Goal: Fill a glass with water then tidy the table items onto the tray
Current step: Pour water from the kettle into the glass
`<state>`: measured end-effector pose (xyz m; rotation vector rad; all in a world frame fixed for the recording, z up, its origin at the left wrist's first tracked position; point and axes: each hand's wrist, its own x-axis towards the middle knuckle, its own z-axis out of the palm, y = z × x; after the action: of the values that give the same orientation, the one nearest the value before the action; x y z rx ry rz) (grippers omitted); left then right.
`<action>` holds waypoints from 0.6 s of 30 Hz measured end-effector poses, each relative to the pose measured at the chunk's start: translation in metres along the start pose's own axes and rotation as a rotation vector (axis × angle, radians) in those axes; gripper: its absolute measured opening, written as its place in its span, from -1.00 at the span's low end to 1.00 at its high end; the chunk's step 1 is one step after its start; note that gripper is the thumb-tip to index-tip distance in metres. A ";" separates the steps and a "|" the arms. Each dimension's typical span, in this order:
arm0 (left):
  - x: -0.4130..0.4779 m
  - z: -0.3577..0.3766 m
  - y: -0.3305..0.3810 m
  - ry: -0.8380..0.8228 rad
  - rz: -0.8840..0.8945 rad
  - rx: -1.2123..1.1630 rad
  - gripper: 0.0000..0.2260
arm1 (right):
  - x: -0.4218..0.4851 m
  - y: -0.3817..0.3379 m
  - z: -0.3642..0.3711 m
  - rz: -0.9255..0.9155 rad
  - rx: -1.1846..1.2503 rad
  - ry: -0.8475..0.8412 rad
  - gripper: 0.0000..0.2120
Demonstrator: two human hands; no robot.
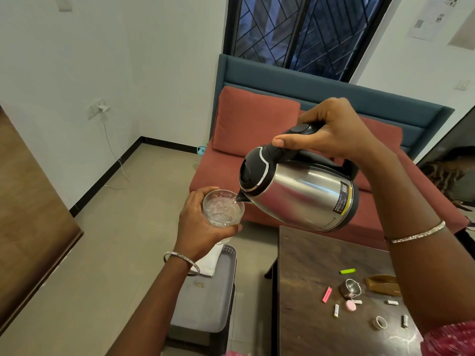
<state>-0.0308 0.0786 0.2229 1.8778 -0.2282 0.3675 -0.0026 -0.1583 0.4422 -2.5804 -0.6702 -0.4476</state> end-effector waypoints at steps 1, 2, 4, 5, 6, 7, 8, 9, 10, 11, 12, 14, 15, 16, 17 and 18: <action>0.000 -0.001 -0.001 -0.001 -0.004 -0.004 -0.22 | 0.001 0.000 0.001 0.001 -0.003 -0.002 -0.32; 0.001 -0.001 -0.002 -0.003 -0.011 -0.009 -0.22 | 0.001 0.000 0.002 0.003 -0.007 -0.004 -0.32; 0.002 -0.002 -0.003 -0.013 -0.016 -0.012 -0.22 | 0.002 0.001 0.004 0.008 -0.008 -0.007 -0.34; 0.002 -0.002 -0.004 -0.017 -0.014 -0.011 -0.22 | 0.002 0.001 0.005 0.011 -0.004 -0.007 -0.36; 0.002 -0.003 -0.004 -0.020 -0.013 -0.011 -0.23 | 0.002 0.001 0.006 0.014 0.002 -0.004 -0.37; 0.003 -0.003 -0.005 -0.021 -0.013 -0.014 -0.23 | 0.002 0.001 0.007 0.015 0.004 0.000 -0.37; 0.002 -0.004 -0.006 -0.022 -0.016 -0.017 -0.24 | 0.001 0.000 0.008 0.015 0.002 0.004 -0.38; 0.002 -0.004 -0.007 -0.025 -0.019 -0.020 -0.24 | 0.001 0.000 0.008 0.014 -0.003 0.005 -0.38; 0.002 -0.004 -0.007 -0.028 -0.021 -0.023 -0.24 | 0.001 -0.001 0.008 0.014 -0.007 0.002 -0.38; 0.002 -0.004 -0.008 -0.032 -0.020 -0.028 -0.25 | 0.001 -0.001 0.009 0.015 -0.010 -0.002 -0.38; 0.003 -0.004 -0.008 -0.035 -0.018 -0.031 -0.25 | 0.002 -0.002 0.009 0.014 -0.013 -0.005 -0.37; 0.003 -0.005 -0.009 -0.040 -0.018 -0.029 -0.25 | 0.002 -0.002 0.009 0.012 -0.024 -0.007 -0.33; 0.004 -0.005 -0.010 -0.043 -0.020 -0.029 -0.25 | 0.002 -0.003 0.009 0.009 -0.031 -0.008 -0.31; 0.004 -0.005 -0.010 -0.046 -0.021 -0.031 -0.24 | 0.002 -0.004 0.010 0.006 -0.035 -0.010 -0.31; 0.004 -0.005 -0.011 -0.048 -0.024 -0.034 -0.24 | 0.002 -0.004 0.010 0.005 -0.037 -0.014 -0.32; 0.004 -0.006 -0.011 -0.050 -0.026 -0.036 -0.24 | 0.002 -0.005 0.011 0.006 -0.038 -0.017 -0.33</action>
<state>-0.0241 0.0878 0.2161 1.8543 -0.2423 0.2977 -0.0013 -0.1488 0.4354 -2.6244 -0.6665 -0.4408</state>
